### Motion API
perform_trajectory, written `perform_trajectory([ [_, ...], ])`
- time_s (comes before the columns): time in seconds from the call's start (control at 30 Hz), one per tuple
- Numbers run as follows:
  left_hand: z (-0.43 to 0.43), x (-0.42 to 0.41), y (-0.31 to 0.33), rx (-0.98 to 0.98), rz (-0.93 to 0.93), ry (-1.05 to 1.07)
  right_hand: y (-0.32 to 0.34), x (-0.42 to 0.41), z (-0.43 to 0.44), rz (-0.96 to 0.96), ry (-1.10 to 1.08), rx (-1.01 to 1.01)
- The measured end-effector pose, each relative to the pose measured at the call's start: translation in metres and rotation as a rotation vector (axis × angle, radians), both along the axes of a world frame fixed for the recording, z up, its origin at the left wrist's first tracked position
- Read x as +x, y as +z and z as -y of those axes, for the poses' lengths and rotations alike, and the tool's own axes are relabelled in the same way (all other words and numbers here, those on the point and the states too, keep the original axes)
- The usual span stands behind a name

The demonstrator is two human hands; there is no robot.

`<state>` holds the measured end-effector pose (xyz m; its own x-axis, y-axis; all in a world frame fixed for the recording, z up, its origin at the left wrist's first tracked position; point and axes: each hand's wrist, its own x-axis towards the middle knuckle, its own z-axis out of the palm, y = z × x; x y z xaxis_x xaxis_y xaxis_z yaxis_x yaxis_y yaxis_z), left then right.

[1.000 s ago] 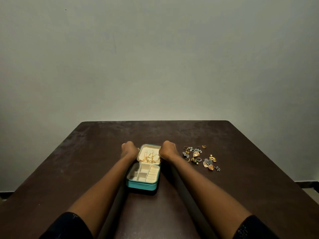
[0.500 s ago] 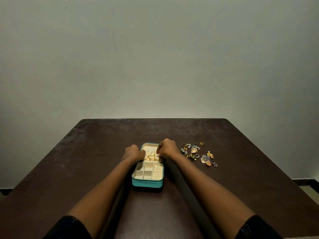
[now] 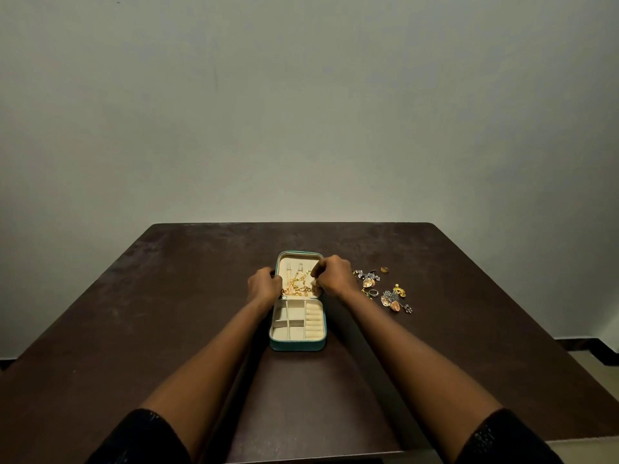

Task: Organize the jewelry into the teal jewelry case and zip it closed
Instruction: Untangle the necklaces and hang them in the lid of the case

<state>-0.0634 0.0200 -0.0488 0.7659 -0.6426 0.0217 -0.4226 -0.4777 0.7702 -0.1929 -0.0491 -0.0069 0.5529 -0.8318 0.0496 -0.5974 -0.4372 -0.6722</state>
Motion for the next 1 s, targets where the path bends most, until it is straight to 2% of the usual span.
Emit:
perform_trajectory([
  [0.23,0.004,-0.007,-0.004,-0.13,0.022,0.015,-0.007,-0.009,0.001,0.081,0.011,-0.084],
  [0.47,0.008,-0.016,-0.011,-0.336,-0.003,0.021,-0.015,-0.013,-0.004,0.198,-0.126,-0.118],
  [0.67,0.009,-0.016,-0.015,-0.322,-0.089,0.0,-0.027,-0.011,-0.008,0.229,-0.191,-0.137],
  [1.0,0.013,-0.014,-0.021,-0.226,-0.124,0.041,-0.039,-0.011,-0.011,0.265,-0.202,-0.126],
])
